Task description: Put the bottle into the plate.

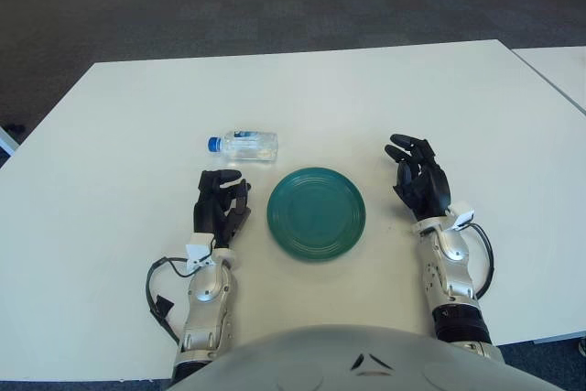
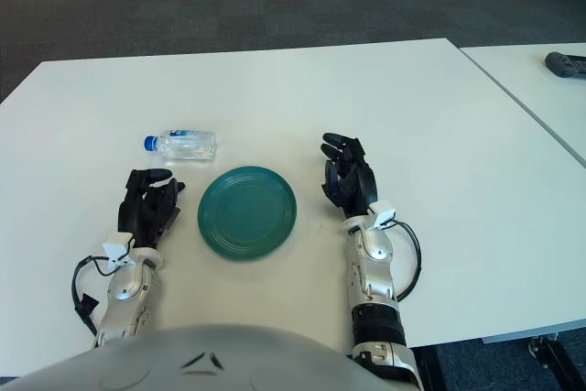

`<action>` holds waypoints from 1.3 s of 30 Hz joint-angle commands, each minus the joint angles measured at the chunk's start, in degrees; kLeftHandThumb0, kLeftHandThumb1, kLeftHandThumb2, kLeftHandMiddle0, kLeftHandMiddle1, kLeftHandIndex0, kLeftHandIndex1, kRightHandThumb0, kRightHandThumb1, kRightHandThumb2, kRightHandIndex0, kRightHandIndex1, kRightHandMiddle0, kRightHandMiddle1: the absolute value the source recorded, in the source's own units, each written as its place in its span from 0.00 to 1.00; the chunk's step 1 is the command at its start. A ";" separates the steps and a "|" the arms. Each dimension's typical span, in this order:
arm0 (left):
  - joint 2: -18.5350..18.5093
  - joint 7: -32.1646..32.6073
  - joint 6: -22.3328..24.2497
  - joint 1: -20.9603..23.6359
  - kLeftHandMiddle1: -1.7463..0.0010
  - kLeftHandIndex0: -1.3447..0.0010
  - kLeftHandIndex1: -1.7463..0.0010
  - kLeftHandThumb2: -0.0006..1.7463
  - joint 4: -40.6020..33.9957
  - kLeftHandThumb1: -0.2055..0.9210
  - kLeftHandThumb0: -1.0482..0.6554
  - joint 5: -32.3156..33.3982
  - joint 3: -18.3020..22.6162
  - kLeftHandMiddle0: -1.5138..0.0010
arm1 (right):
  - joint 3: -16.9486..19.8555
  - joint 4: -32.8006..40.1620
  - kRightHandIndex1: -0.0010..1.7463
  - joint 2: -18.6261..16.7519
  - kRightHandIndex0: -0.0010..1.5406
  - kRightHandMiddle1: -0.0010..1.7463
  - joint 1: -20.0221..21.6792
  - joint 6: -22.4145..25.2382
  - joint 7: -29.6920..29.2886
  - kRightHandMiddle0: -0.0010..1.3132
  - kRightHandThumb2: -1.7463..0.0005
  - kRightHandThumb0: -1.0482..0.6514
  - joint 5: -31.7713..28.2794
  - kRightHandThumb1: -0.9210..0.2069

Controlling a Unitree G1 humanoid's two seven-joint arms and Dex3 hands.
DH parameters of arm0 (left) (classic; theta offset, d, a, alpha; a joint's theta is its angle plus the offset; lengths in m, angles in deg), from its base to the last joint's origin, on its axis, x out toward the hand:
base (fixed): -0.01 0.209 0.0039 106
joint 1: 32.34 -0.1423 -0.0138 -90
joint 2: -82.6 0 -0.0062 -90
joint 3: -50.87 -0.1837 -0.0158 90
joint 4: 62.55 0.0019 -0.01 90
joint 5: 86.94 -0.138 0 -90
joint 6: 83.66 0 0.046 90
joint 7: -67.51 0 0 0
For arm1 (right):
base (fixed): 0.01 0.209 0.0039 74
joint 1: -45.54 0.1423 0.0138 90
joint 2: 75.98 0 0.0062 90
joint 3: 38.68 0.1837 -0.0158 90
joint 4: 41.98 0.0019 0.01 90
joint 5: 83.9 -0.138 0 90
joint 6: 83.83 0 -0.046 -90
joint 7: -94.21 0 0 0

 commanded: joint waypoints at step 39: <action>-18.17 28.13 10.87 7.55 0.83 1.00 0.48 0.29 -5.50 1.00 0.01 -63.45 -7.68 0.79 | 0.96 -4.78 0.50 -0.31 0.37 0.60 2.21 -1.98 0.33 0.15 0.73 0.26 -0.88 0.01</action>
